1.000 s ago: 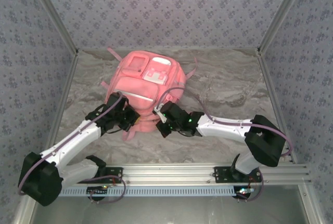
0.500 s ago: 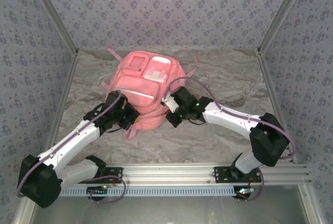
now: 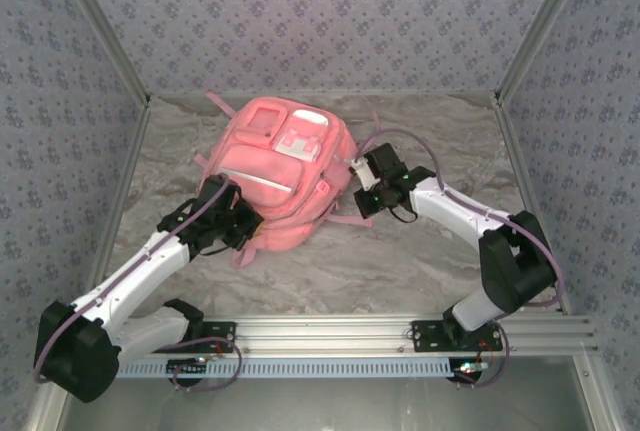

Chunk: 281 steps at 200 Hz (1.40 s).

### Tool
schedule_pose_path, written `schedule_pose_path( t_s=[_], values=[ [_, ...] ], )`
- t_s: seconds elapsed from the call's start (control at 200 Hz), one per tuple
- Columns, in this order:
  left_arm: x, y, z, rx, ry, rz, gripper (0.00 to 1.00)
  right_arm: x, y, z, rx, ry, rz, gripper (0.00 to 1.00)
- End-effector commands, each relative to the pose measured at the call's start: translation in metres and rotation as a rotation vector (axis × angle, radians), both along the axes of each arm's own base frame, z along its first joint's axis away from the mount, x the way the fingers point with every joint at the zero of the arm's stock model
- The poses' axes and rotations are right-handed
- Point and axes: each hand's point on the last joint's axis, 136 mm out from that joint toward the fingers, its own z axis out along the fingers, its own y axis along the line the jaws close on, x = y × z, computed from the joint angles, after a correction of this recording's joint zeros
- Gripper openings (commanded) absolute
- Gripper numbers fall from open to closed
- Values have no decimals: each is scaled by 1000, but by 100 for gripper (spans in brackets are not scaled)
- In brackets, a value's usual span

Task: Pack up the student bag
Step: Zip the student bag at the top-center of the table.

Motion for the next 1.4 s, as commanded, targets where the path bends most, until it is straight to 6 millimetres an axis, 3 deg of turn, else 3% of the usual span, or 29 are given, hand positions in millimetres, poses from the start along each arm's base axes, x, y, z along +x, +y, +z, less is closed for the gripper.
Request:
schedule_pose_path(
  t_s=[0.0,0.095,0.19,0.29,0.415,0.555,0.695,0.964,1.199,1.309,1.399],
  values=[
    [2,4,0,13,19,56,0,7,-10,-10,-46,33,-70,0],
    [4,-1,3,9,6,38,0,11,-6,-4,-36,10,-63,0],
    [7,-12,8,-1,-10,-2,0,-6,16,6,56,-15,11,0],
    [7,-20,11,-9,-17,-23,0,-29,42,13,175,-24,91,24],
    [6,-21,16,-7,-33,-28,0,-55,64,12,266,-35,184,38],
    [3,-16,27,2,-59,-29,0,-74,75,3,289,-109,289,48],
    [0,-13,33,-3,-73,-26,0,-71,80,5,324,-200,300,54],
    [-4,-11,32,-2,-69,-30,0,-64,108,12,379,-210,333,54],
    [-4,-11,34,-4,-76,-31,0,-59,120,3,391,-168,333,49],
    [-5,-10,30,-3,-70,-32,0,-57,125,1,396,-158,336,36],
    [-6,-9,28,0,-69,-31,0,-59,126,-1,405,-129,326,15]
  ],
)
